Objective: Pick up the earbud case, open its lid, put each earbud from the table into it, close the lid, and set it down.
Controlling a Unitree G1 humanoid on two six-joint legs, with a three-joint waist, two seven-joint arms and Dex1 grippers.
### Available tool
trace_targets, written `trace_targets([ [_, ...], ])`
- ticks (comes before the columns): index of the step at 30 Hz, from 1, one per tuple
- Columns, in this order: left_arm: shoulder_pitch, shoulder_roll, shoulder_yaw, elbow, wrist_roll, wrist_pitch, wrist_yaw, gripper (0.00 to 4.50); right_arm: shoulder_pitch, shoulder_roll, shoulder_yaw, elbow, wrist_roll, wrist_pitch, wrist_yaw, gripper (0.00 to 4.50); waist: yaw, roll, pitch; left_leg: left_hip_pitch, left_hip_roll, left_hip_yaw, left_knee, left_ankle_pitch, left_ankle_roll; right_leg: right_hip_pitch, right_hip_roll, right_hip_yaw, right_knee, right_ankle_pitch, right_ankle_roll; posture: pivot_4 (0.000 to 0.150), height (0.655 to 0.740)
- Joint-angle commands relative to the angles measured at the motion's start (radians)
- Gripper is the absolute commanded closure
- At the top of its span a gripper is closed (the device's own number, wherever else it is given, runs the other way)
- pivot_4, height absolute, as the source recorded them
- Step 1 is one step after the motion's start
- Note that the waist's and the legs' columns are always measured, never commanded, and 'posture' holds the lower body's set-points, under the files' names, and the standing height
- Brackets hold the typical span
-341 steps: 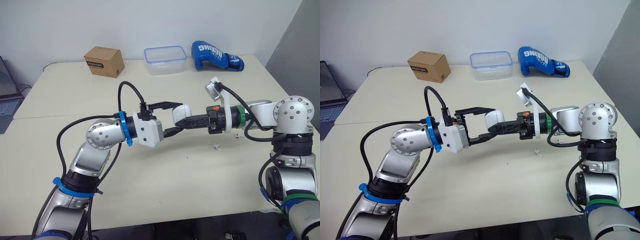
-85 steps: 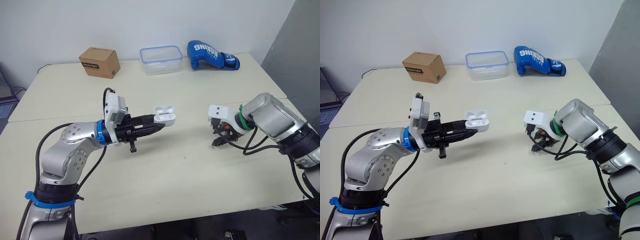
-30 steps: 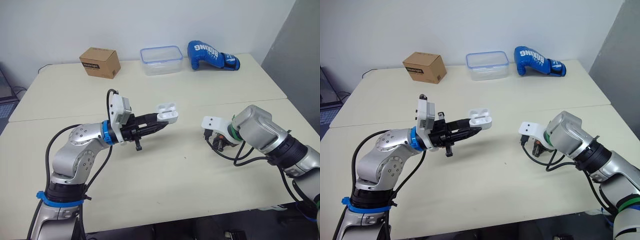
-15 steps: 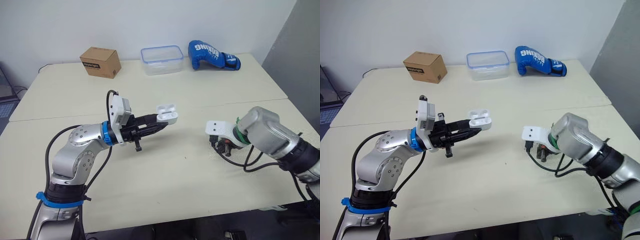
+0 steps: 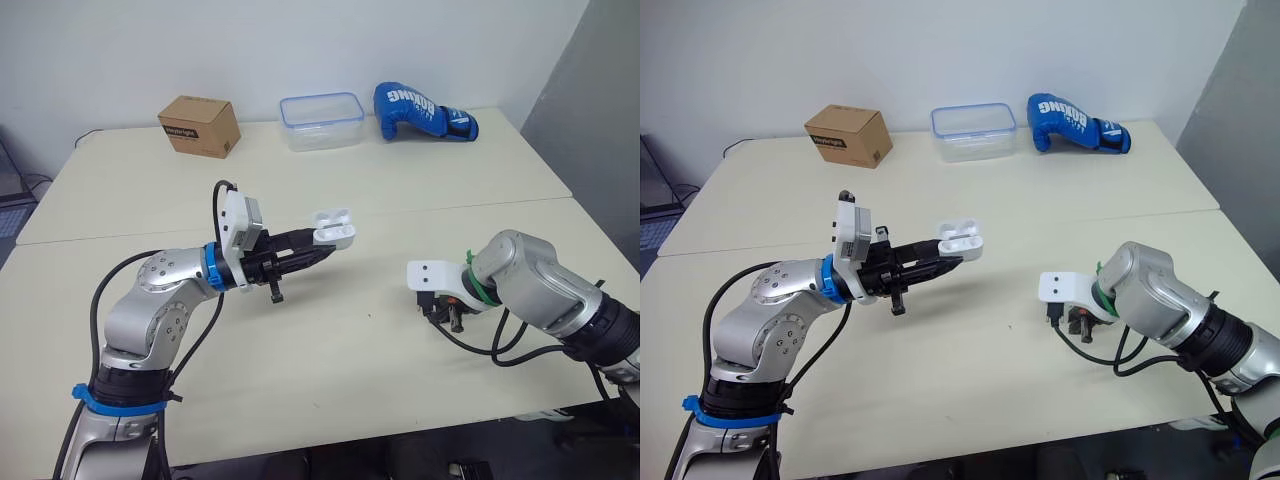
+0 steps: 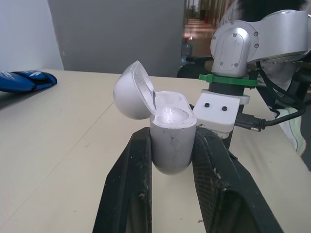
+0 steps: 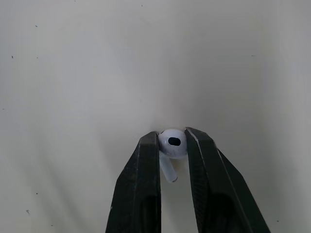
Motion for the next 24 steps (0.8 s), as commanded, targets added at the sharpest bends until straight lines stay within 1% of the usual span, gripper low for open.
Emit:
trace_targets([
  [1,-0.006,0.009,0.010,-0.032,-0.009,-0.012,-0.001,3.72,0.017,-0.007,-0.005,-0.009,-0.019,-0.037,-0.007,2.52,0.000,0.000,0.000,0.000,0.000,0.000,0.000,0.000,0.000,0.000,0.000,0.000,0.000,0.000,0.000,0.150,0.7400],
  [8,-0.007,0.006,0.006,-0.031,-0.009,-0.013,0.000,3.72,0.023,-0.031,-0.013,-0.038,-0.027,-0.064,0.014,0.11,0.001,0.000,0.000,0.000,0.000,0.000,0.000,0.000,0.000,0.000,0.000,0.000,0.000,0.000,0.000,0.150,0.7400],
  [9,-0.007,0.005,0.005,-0.031,-0.008,-0.014,0.001,3.72,0.023,-0.032,-0.012,-0.040,-0.032,-0.070,0.015,0.05,0.001,0.000,0.000,0.000,0.000,0.000,0.000,0.000,0.000,0.000,0.000,0.000,-0.001,0.000,0.000,0.150,0.7400],
  [24,-0.002,0.004,0.005,-0.038,-0.009,-0.011,0.006,3.72,0.033,-0.035,-0.010,-0.037,-0.057,-0.098,0.038,0.05,0.007,0.000,0.000,0.000,0.000,0.000,0.000,0.000,0.000,0.000,0.000,0.000,-0.001,0.000,0.000,0.150,0.7400],
])
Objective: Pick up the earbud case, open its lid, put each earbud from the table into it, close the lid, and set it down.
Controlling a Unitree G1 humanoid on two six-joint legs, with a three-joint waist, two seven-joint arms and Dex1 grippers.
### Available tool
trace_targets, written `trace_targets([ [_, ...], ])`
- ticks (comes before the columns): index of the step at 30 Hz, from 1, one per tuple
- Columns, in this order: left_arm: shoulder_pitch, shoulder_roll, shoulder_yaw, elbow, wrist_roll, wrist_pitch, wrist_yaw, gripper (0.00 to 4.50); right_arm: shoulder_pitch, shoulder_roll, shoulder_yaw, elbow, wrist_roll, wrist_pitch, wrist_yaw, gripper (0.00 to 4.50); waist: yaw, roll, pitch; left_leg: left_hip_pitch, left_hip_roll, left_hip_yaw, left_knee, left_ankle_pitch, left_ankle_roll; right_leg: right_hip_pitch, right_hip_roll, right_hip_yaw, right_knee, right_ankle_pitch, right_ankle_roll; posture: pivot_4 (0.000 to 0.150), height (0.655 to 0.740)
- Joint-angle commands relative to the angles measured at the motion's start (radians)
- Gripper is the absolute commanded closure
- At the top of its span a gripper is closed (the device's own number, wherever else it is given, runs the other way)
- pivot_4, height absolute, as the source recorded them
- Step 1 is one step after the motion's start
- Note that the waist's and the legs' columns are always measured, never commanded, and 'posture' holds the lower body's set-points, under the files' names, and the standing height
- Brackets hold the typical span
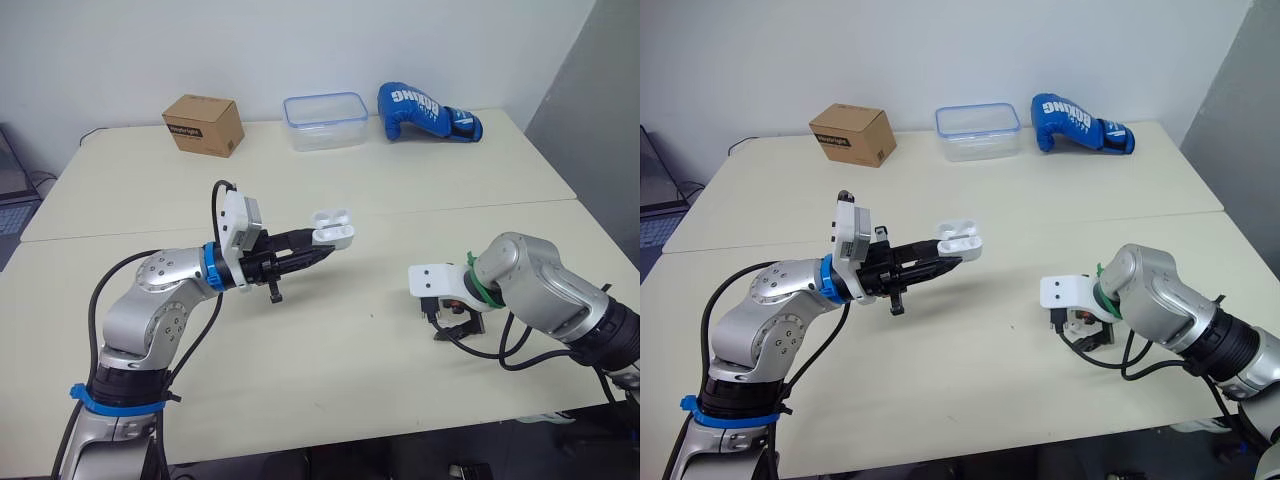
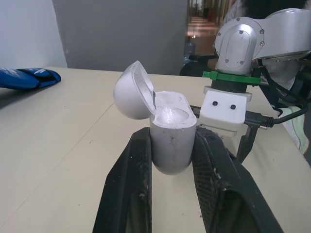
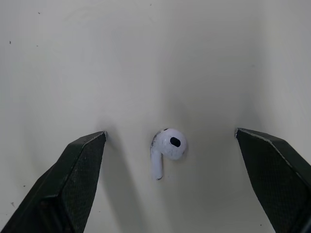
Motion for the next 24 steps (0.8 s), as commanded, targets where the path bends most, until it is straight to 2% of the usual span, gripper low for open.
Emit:
trace_targets([
  [1,-0.002,0.003,0.005,-0.039,-0.009,-0.011,0.005,3.72,0.011,-0.008,-0.008,-0.011,-0.016,-0.013,0.015,0.05,0.003,0.000,0.000,0.000,0.000,0.000,0.000,0.000,0.000,0.000,0.000,0.000,0.000,0.000,0.000,0.150,0.7400],
  [24,-0.003,0.000,-0.003,-0.034,-0.005,-0.014,0.002,3.72,0.006,-0.014,-0.060,-0.031,-0.019,0.017,0.047,0.05,0.011,0.000,0.000,0.000,0.000,0.000,0.000,0.000,0.000,0.000,0.000,0.000,0.000,0.000,0.000,0.150,0.7400],
])
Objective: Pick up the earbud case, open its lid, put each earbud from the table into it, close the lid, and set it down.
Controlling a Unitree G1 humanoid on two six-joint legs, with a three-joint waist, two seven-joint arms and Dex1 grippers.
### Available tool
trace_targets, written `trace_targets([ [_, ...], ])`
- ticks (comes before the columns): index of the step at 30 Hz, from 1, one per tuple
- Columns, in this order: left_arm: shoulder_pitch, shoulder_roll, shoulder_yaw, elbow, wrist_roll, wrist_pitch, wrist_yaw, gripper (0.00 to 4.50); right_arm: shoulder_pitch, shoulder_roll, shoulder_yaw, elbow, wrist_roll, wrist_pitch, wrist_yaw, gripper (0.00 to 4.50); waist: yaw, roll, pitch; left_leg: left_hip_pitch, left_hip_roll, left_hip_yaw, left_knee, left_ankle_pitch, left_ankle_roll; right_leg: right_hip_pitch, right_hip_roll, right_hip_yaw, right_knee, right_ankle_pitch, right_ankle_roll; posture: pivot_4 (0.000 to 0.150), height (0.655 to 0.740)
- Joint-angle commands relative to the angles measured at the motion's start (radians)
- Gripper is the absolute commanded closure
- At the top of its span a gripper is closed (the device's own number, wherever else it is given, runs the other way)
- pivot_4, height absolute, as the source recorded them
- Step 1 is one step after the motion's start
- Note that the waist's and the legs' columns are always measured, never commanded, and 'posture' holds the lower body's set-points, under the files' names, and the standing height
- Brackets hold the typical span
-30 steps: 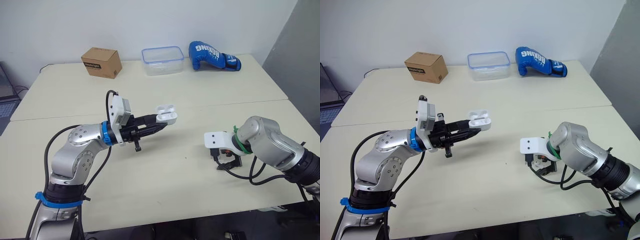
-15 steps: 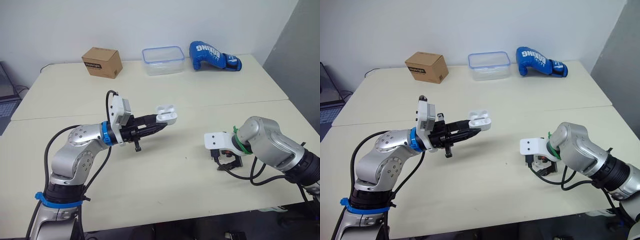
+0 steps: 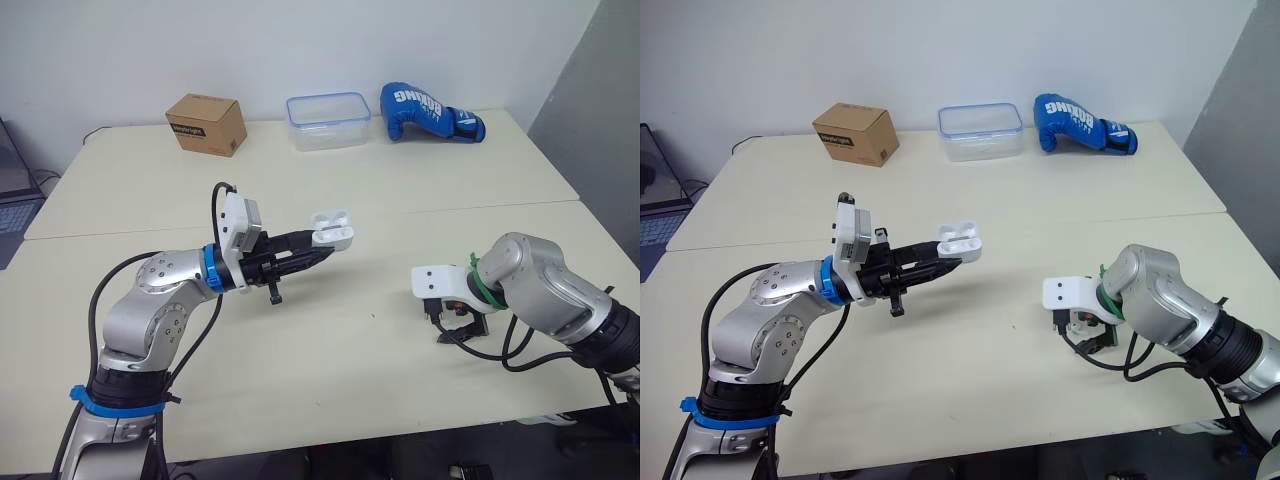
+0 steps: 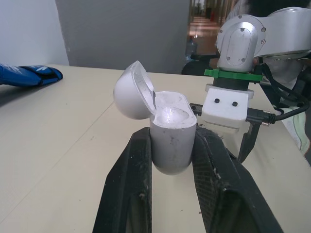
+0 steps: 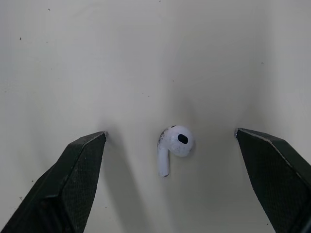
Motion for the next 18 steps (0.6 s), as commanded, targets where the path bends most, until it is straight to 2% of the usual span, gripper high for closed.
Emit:
trace_targets([
  [1,-0.010,0.001,-0.002,-0.033,-0.004,-0.015,0.001,3.72,-0.011,-0.009,-0.030,-0.026,0.000,0.008,0.007,0.05,0.000,0.000,0.000,0.000,0.000,0.000,0.000,0.000,0.000,0.000,0.000,0.000,0.000,0.000,0.000,0.150,0.7400],
  [12,-0.006,0.004,-0.003,-0.040,-0.005,-0.012,0.007,3.72,-0.008,0.005,-0.024,-0.019,-0.004,0.009,-0.001,0.05,0.000,0.000,0.000,0.000,0.000,0.000,0.000,0.000,0.000,0.000,0.000,0.000,0.000,0.000,0.000,0.150,0.7400],
  [18,0.003,0.005,-0.004,-0.047,-0.005,-0.012,0.007,3.72,0.032,0.004,-0.092,-0.006,0.026,-0.006,-0.034,0.05,0.000,0.000,0.000,0.000,0.000,0.000,0.000,0.000,0.000,0.000,0.000,0.000,0.000,0.000,0.000,0.150,0.7400],
])
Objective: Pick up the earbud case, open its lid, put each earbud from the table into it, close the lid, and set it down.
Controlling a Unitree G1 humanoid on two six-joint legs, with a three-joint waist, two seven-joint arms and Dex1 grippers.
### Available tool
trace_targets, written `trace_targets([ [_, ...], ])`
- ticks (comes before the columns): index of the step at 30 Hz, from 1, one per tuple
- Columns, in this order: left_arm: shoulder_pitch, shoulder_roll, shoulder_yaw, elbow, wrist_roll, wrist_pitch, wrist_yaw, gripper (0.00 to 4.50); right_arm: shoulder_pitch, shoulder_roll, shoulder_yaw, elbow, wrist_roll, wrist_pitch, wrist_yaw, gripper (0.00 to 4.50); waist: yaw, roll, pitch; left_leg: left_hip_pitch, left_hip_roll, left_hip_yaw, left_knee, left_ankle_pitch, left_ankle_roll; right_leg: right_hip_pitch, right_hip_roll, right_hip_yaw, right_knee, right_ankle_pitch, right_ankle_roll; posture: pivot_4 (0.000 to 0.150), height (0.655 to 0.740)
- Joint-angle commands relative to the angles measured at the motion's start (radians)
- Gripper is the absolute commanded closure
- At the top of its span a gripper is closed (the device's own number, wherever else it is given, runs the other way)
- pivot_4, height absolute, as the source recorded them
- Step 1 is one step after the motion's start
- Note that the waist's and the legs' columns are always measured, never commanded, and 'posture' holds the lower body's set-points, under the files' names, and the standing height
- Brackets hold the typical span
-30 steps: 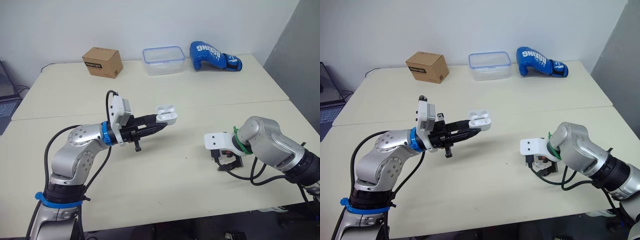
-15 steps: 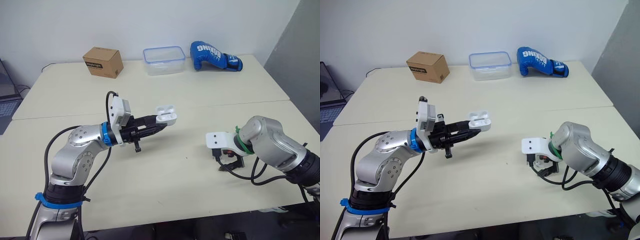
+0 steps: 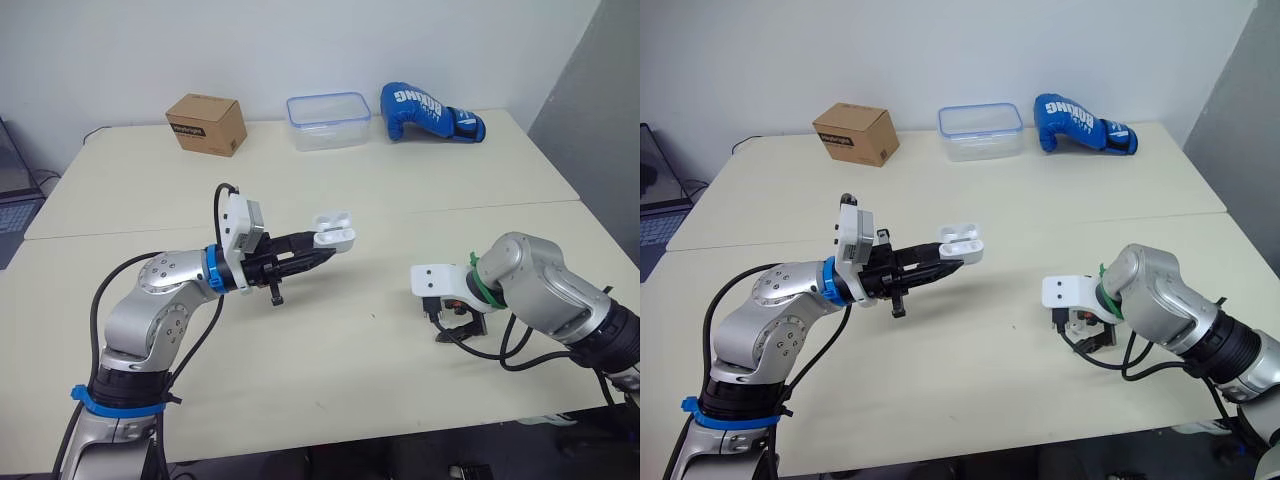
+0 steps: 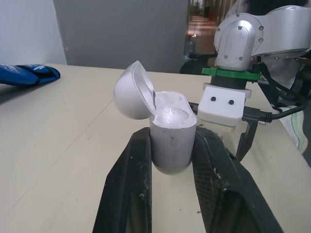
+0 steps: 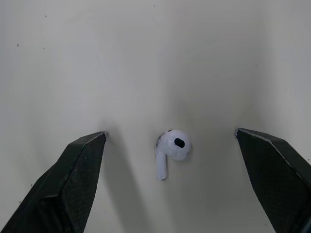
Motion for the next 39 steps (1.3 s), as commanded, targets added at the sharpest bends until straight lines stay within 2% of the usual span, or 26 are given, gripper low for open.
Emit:
trace_targets([
  [1,0.001,0.004,0.004,-0.044,-0.006,-0.012,0.006,3.72,0.021,-0.016,-0.079,-0.004,0.026,-0.014,-0.019,0.05,0.000,0.000,0.000,0.000,0.000,0.000,0.000,0.000,0.000,0.000,0.000,0.000,0.000,0.000,0.000,0.150,0.7400],
  [12,-0.004,0.005,0.001,-0.038,-0.005,-0.012,0.002,3.72,0.057,0.012,-0.195,-0.029,0.090,-0.036,-0.083,0.05,0.000,0.000,0.000,0.000,0.000,0.000,0.000,0.000,0.000,0.000,0.000,0.000,0.000,0.000,0.000,0.150,0.7400],
  [28,0.007,-0.004,-0.003,-0.046,-0.004,-0.013,0.017,3.72,0.017,-0.054,-0.109,-0.031,0.036,-0.074,0.011,0.05,0.000,0.000,0.000,0.000,0.000,0.000,0.000,0.000,0.000,0.000,0.000,0.000,0.000,0.000,0.000,0.150,0.7400],
  [30,0.008,-0.005,-0.004,-0.048,-0.004,-0.014,0.021,3.72,0.009,-0.049,-0.102,-0.028,0.033,-0.069,0.009,0.42,0.000,0.000,0.000,0.000,0.000,0.000,0.000,0.000,0.000,0.000,0.000,0.000,0.000,0.000,0.000,0.150,0.7400],
  [33,0.009,-0.007,-0.006,-0.051,-0.005,-0.013,0.027,3.72,0.000,-0.039,-0.089,-0.019,0.026,-0.060,0.010,1.34,0.000,0.000,0.000,0.000,0.000,0.000,0.000,0.000,0.000,0.000,0.000,0.000,0.000,0.000,0.000,0.150,0.7400],
  [39,0.011,-0.008,-0.006,-0.054,-0.004,-0.013,0.030,3.72,-0.005,-0.027,-0.062,0.004,-0.002,-0.053,0.013,1.34,0.000,0.000,0.000,0.000,0.000,0.000,0.000,0.000,0.000,0.000,0.000,0.000,0.000,0.000,0.000,0.150,0.7400],
])
